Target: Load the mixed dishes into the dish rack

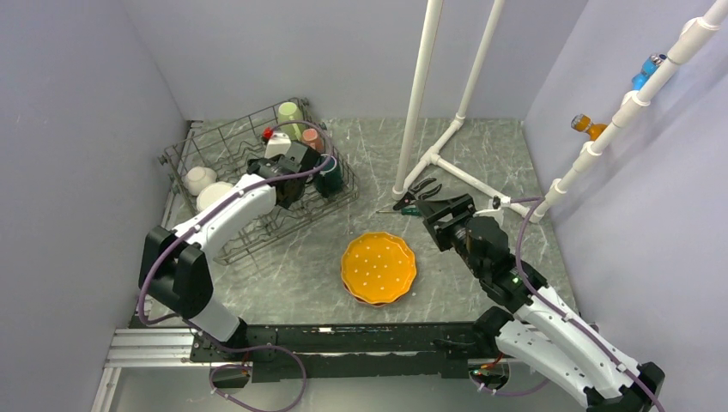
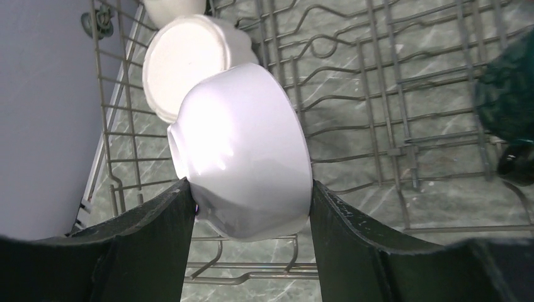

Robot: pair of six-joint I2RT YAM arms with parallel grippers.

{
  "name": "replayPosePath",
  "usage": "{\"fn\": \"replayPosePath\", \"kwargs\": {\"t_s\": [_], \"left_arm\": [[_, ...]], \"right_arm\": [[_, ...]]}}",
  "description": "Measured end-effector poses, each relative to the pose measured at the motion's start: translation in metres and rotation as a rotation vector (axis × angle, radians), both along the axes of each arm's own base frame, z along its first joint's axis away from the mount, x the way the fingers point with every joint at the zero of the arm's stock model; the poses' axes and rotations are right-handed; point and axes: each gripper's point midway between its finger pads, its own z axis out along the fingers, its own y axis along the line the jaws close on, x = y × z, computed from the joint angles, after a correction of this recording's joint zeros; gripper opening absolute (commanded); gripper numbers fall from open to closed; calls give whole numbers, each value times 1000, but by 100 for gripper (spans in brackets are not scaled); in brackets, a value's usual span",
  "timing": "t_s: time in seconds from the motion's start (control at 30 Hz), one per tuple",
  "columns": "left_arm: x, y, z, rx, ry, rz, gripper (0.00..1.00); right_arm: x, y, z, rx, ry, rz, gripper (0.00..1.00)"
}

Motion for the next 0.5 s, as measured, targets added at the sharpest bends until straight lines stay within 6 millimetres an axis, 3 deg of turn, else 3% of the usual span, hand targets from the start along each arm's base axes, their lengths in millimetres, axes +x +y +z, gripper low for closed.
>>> {"fn": "replayPosePath", "kwargs": {"t_s": [0.13,0.27,0.5], "left_arm": [[-6,17,-8,-11,47,41,0],[-25,37,-22,6,98,70,0],[-52,50,-52,33,207,61,0]], "right_arm": [[-2,-6,5,-18,-31,-10,70],[-2,-11,3,-56,-47,-14,70],[-5,-20,-7,-117,-62,-22,70]]}}
